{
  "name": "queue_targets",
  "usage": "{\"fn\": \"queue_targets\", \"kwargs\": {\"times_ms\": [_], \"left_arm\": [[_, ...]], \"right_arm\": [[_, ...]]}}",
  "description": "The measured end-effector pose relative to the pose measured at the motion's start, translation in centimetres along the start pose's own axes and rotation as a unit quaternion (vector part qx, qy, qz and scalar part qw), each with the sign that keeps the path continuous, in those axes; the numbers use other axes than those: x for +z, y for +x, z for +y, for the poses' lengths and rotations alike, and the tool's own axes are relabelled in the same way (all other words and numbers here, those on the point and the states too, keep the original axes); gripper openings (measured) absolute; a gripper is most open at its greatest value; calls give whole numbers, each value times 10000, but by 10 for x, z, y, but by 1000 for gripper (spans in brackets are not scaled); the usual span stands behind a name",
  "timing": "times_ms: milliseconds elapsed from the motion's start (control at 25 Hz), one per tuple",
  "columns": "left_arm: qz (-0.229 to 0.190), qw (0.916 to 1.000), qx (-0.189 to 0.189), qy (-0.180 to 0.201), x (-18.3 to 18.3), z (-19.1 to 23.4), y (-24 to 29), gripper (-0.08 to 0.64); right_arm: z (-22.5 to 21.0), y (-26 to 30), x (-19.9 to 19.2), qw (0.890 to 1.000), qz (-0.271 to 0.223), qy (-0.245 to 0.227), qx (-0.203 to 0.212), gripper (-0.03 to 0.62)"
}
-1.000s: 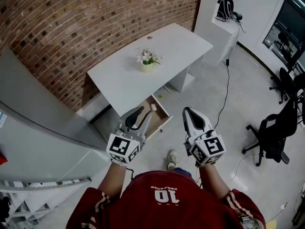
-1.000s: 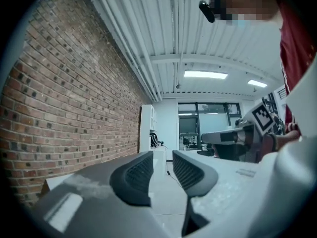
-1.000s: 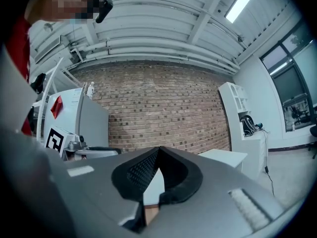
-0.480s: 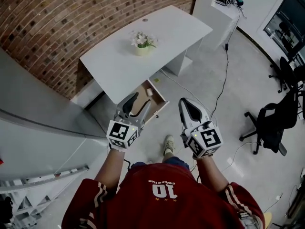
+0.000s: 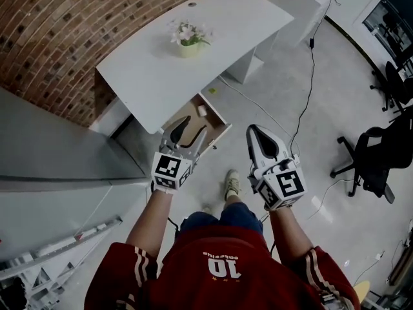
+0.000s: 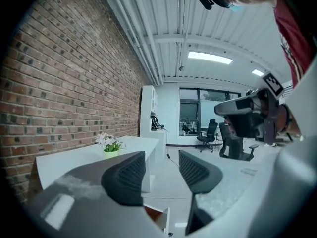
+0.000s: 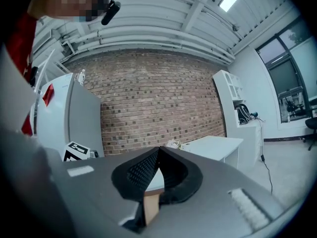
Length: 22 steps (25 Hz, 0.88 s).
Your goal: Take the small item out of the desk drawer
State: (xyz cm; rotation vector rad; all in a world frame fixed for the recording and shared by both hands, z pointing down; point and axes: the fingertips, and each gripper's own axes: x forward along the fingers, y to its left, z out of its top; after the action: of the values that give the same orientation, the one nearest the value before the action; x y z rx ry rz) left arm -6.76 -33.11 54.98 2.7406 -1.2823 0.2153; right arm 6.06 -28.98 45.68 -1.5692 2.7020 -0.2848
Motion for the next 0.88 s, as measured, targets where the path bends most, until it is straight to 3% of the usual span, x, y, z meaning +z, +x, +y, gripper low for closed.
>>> {"fn": "queue_targets", "kwargs": {"times_ms": [240,480,720,880], "left_arm": [[190,9997,-149,68,-64,7,25,215],[395,9990,56,-179,-146,26,55,215],[774,9968,140,-124,-221,49,100,215],[996,9933,358,-473,-274,74,135,218]], "right_arm": [[-18,6,-46,9998,73,-18,-165,-2],[-42,7,-96,9996,117,-10,-272,-2],[-68,33,-134,9997,139,-6,-185,-2],[-88,54,-155,9999,118,-24,-108,-2]]}}
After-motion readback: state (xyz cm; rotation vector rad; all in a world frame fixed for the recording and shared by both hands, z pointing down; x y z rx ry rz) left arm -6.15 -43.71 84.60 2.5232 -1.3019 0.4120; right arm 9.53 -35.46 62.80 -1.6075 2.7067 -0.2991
